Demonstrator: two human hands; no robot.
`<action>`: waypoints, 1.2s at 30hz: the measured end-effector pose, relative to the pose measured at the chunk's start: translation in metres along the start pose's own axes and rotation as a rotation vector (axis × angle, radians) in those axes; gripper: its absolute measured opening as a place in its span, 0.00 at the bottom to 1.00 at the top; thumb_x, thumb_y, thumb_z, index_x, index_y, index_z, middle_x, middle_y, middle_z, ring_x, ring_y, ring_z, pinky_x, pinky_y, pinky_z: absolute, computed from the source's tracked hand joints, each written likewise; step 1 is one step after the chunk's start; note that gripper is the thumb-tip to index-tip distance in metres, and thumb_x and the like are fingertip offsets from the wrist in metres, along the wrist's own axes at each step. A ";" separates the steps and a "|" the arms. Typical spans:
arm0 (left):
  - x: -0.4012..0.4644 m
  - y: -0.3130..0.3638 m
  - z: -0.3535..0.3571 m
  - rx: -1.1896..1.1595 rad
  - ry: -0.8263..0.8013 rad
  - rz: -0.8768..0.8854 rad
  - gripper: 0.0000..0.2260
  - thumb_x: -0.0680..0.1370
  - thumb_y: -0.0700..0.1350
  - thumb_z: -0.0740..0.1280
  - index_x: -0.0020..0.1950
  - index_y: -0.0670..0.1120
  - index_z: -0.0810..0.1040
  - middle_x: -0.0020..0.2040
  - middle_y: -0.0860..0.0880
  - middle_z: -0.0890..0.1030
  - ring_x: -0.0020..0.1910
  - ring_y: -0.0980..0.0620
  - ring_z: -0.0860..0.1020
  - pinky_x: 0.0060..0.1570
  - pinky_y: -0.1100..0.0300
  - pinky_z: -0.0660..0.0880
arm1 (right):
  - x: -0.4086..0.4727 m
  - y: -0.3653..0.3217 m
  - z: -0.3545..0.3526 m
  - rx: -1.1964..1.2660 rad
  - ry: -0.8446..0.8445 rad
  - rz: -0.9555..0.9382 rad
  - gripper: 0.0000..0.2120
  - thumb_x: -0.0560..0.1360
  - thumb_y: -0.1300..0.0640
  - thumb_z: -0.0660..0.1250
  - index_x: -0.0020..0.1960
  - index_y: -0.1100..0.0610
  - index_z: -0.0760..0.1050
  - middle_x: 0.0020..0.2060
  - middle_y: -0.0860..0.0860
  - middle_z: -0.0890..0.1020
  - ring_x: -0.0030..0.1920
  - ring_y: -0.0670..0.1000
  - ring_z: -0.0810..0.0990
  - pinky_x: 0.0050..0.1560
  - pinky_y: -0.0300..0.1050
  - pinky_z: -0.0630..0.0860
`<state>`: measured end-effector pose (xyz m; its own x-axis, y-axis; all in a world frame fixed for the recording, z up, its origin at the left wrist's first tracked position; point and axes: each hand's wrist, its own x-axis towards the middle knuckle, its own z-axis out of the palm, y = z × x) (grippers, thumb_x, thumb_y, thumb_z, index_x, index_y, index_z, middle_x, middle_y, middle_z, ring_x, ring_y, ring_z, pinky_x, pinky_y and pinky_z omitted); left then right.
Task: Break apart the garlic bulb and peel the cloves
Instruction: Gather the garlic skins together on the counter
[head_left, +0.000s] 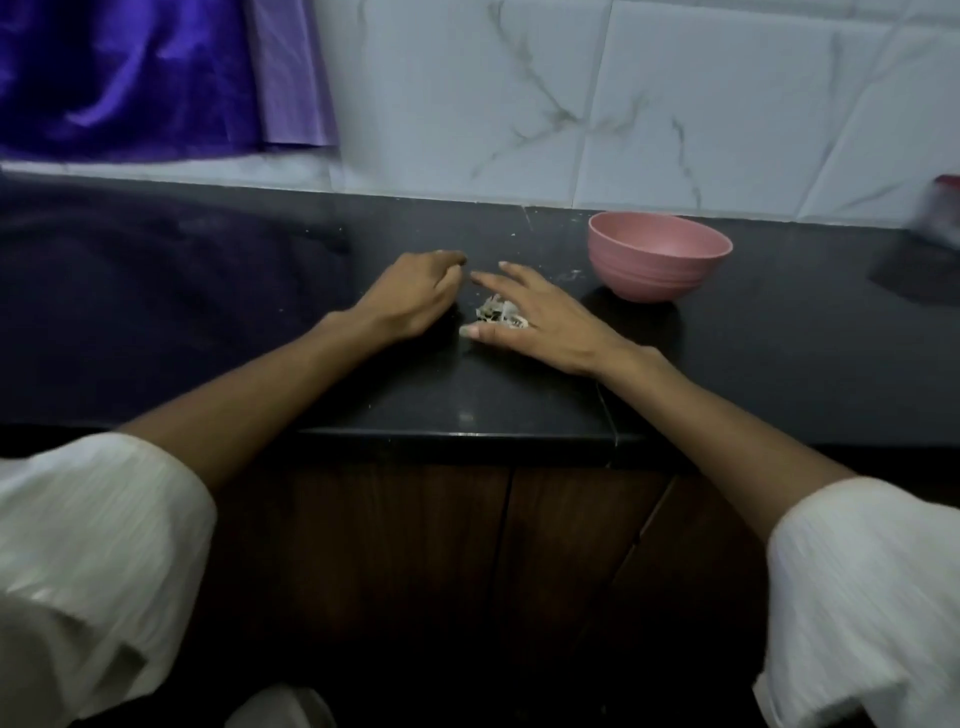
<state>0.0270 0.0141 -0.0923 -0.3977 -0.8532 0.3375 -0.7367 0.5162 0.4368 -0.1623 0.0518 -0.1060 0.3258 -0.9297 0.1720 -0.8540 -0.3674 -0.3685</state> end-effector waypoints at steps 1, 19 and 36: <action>-0.004 0.003 -0.005 0.006 -0.021 -0.009 0.22 0.79 0.47 0.51 0.61 0.34 0.75 0.61 0.34 0.78 0.60 0.37 0.76 0.59 0.50 0.70 | 0.000 -0.001 -0.001 0.032 0.029 0.002 0.35 0.76 0.33 0.61 0.79 0.45 0.57 0.79 0.54 0.55 0.78 0.53 0.54 0.77 0.57 0.55; -0.044 0.044 0.005 0.146 -0.380 -0.138 0.20 0.86 0.45 0.47 0.73 0.36 0.66 0.77 0.40 0.62 0.76 0.46 0.60 0.70 0.54 0.56 | -0.039 -0.023 0.003 -0.295 -0.168 0.361 0.48 0.75 0.27 0.46 0.80 0.61 0.44 0.80 0.57 0.48 0.80 0.53 0.46 0.78 0.56 0.45; 0.017 0.022 0.009 -0.142 -0.280 -0.140 0.23 0.85 0.54 0.48 0.76 0.45 0.65 0.76 0.45 0.66 0.75 0.48 0.63 0.71 0.59 0.57 | -0.003 0.023 -0.022 0.393 -0.013 0.272 0.47 0.71 0.22 0.50 0.80 0.48 0.45 0.79 0.46 0.56 0.79 0.46 0.49 0.78 0.51 0.44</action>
<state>-0.0007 0.0097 -0.0844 -0.4477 -0.8936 0.0326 -0.7188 0.3814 0.5813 -0.1921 0.0468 -0.0947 0.1189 -0.9928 0.0111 -0.6913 -0.0908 -0.7168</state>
